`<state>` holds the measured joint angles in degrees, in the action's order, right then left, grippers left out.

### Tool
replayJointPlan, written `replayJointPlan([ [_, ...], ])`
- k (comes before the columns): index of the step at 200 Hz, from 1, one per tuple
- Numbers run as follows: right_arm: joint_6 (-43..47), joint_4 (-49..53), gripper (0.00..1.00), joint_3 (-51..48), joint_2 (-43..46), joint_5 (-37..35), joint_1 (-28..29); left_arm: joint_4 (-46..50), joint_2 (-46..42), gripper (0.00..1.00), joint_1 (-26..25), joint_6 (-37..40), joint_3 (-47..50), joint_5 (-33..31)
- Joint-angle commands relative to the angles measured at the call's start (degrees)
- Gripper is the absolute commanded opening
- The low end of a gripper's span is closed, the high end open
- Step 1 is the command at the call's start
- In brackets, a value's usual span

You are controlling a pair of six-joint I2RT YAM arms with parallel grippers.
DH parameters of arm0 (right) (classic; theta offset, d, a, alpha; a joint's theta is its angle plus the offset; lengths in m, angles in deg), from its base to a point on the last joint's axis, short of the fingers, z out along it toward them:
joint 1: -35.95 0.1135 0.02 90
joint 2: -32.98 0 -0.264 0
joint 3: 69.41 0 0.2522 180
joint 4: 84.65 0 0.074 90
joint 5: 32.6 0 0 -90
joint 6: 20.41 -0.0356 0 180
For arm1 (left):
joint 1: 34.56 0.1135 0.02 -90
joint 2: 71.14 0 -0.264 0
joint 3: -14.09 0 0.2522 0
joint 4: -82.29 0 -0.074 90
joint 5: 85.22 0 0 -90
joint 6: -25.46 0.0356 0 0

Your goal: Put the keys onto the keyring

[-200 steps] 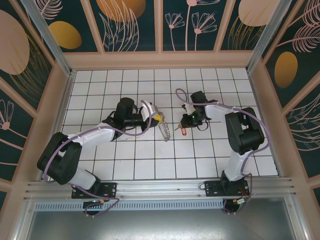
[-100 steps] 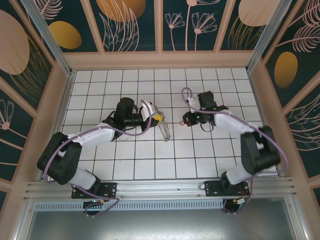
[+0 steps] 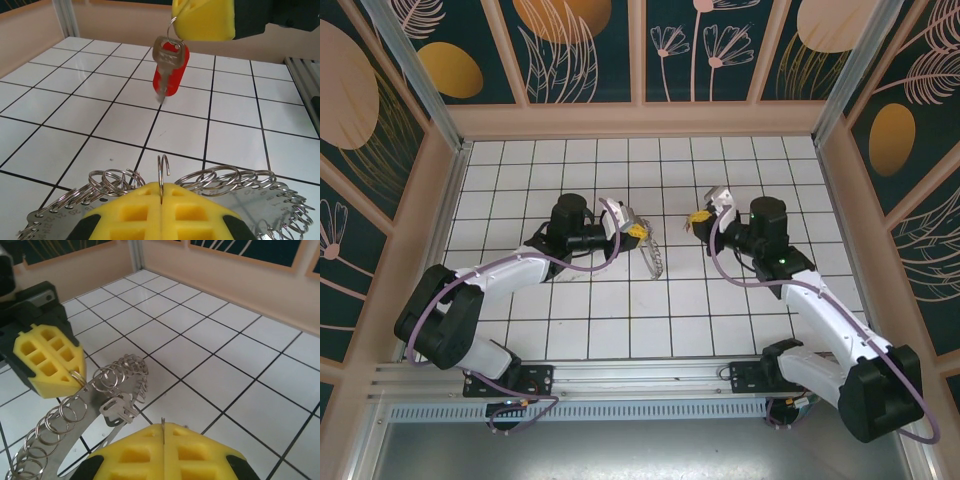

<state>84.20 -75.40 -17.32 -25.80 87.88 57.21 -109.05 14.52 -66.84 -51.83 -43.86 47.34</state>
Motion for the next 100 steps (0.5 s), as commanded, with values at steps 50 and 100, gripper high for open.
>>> replayJointPlan([
  [50, 11.9, 4.0, 0.0, 6.6, -4.4, -0.3, 8.4, -4.4, -1.1, 0.0, -0.5, -1.5, 0.1, 3.3],
  [100, 15.2, 3.9, 0.0, 9.0, -8.6, -0.6, 11.0, -3.8, -1.4, 0.0, -0.5, -1.3, 0.3, 3.2],
])
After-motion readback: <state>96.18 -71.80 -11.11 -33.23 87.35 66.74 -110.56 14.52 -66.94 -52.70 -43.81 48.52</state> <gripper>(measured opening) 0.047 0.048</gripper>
